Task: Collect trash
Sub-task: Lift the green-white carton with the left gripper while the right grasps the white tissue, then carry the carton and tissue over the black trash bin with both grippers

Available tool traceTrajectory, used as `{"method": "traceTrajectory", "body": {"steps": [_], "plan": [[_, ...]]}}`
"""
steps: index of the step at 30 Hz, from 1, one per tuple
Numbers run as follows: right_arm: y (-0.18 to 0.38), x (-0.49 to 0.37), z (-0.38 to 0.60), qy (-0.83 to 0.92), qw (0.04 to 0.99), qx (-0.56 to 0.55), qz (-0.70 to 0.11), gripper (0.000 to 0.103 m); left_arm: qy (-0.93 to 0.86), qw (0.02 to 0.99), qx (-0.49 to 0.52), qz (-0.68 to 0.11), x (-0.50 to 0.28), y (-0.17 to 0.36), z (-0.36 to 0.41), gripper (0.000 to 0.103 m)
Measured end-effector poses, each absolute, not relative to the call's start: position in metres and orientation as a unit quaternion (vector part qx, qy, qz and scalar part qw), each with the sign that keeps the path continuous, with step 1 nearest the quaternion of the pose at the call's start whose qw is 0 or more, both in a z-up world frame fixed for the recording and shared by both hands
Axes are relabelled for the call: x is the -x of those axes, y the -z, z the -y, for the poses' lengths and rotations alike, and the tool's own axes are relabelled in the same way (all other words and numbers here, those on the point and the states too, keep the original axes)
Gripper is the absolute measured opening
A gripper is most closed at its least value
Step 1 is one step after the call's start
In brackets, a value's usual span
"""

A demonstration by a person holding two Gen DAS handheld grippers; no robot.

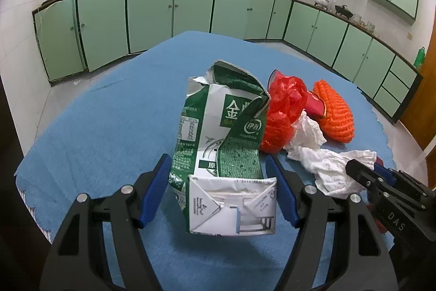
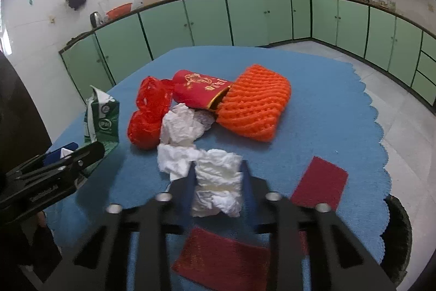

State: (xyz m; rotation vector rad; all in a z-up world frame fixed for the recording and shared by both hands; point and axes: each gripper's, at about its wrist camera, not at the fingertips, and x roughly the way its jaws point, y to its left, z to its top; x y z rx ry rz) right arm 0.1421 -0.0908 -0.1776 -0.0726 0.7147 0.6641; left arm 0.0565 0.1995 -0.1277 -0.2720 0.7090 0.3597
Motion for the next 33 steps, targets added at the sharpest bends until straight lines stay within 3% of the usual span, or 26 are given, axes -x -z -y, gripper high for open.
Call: {"method": "traceTrajectory", "body": {"steps": [19,33], "plan": [[0.115,-0.121,0.137,-0.353,0.893,-0.028,-0.278,0.016,-0.146,0.937,0.112,-0.298,-0.056,0.089,-0.168,0.069],[0.08,-0.107,0.211,-0.279,0.93,-0.049,-0.236,0.016,-0.058,0.955,0.087,-0.277,-0.072,0.064,-0.091,0.069]]}}
